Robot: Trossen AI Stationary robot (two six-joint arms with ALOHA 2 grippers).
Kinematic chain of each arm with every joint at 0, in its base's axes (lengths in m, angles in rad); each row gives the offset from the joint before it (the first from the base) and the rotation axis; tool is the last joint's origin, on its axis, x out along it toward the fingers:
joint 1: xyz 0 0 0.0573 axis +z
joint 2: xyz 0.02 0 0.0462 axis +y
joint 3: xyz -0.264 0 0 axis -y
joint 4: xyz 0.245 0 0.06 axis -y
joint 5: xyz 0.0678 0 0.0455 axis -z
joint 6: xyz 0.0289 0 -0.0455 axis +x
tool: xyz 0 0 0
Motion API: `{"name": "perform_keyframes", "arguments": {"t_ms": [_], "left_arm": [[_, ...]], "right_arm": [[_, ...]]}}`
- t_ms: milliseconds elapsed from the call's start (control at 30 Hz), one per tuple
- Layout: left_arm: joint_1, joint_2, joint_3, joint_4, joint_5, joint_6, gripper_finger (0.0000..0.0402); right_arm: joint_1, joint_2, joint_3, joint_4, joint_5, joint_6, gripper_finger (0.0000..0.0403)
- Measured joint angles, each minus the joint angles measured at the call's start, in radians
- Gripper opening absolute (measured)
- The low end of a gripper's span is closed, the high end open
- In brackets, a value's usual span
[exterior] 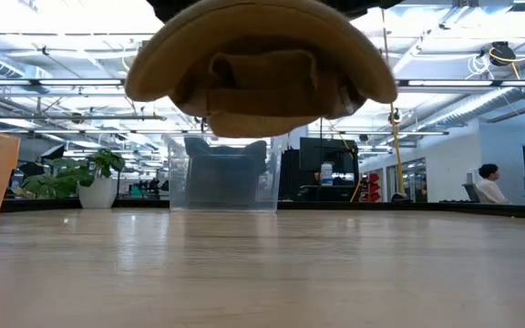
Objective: Pick & Place hat
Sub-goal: Put the brown cap into the orange bin
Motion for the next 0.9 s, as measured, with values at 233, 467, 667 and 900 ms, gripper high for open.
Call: {"name": "perform_keyframes", "arguments": {"t_ms": [233,467,667,900], "left_arm": [[0.037,-0.001,0.000,-0.045,-0.010,-0.012,0.0221],[0.044,-0.001,0.000,-0.045,0.075,-0.022,0.0221],[0.047,0.000,0.000,-0.062,0.067,-0.027,0.0213],[0.061,-0.001,0.000,-0.079,0.068,-0.040,0.0160]], "right_arm": [[0.004,0.000,0.000,0.001,-0.005,0.005,0.0000],[0.005,0.000,0.000,0.001,-0.023,0.015,0.0000],[0.000,0.000,0.000,0.009,-0.021,0.007,0.0000],[-0.011,0.000,0.000,0.009,-0.019,0.006,0.0000]]}}
